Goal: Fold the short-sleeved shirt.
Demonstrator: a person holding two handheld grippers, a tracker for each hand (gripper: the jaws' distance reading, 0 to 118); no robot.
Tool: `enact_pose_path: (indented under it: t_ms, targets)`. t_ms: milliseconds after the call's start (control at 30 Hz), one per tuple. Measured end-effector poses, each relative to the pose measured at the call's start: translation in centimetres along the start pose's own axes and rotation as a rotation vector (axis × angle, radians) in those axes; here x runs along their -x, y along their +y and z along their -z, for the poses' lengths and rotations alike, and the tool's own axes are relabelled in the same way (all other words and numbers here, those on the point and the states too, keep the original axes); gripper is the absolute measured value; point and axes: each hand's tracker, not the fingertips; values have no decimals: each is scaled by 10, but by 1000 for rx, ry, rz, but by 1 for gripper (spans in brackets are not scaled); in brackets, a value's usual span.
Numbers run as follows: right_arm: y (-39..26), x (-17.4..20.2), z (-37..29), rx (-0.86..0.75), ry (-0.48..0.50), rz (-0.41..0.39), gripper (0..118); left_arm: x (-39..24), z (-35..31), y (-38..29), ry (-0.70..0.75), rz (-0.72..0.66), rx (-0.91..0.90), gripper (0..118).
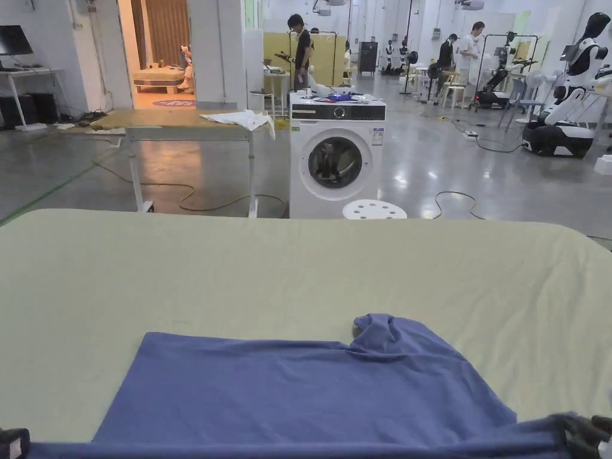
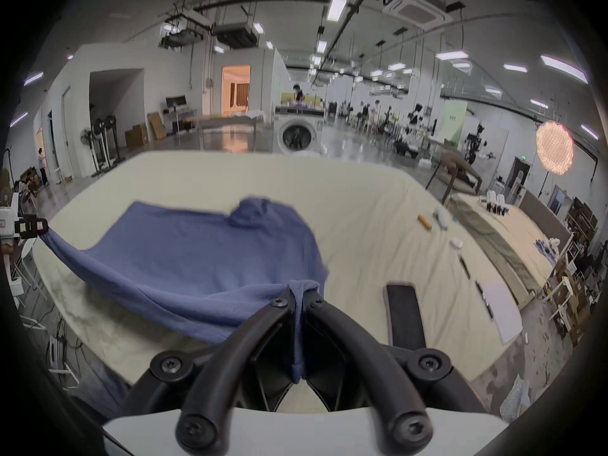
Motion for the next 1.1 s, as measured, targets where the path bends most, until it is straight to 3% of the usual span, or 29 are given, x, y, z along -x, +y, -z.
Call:
enact_pose_path:
  t_ms: [133,300,533,567,667,700,767,800,867,967,1100]
  targets:
    - [-45,2,23,137,16,10,2,4,23,-41,32,-4,130,0]
    - [-96,11,42,296,24,-39,2,9,46,-86,64,26,300,0]
    - [-127,11,58,355,27,-17,4,10,58,-101,78,7,301,0]
    - [-127,12,59,358,25,-18,8,9,58,-100,81,16,303,1]
    - [-119,15,55,355,-26,-41,54,4,56,-93,99,39,301,19]
    - [-112,15,52,340,-37,-41,71,1,55,-90,110,49,287,35]
    - [-95,18,43,279,-56,-22,75,-8,57,-82,132,93,225,64]
    - [-85,21,42,250,-71,-23,75,-14,58,-78,128,109,185,69]
    - [-67,28,41,187,-104,-37,75,-27,62,-67,104,123,111,68]
    - [-43,40,47,44,-123,14,75,-45,74,-50,43,129,-13,68]
    - [-16,65,58,-210,-38,129,75,-86,80,-24,31,173,-207,67]
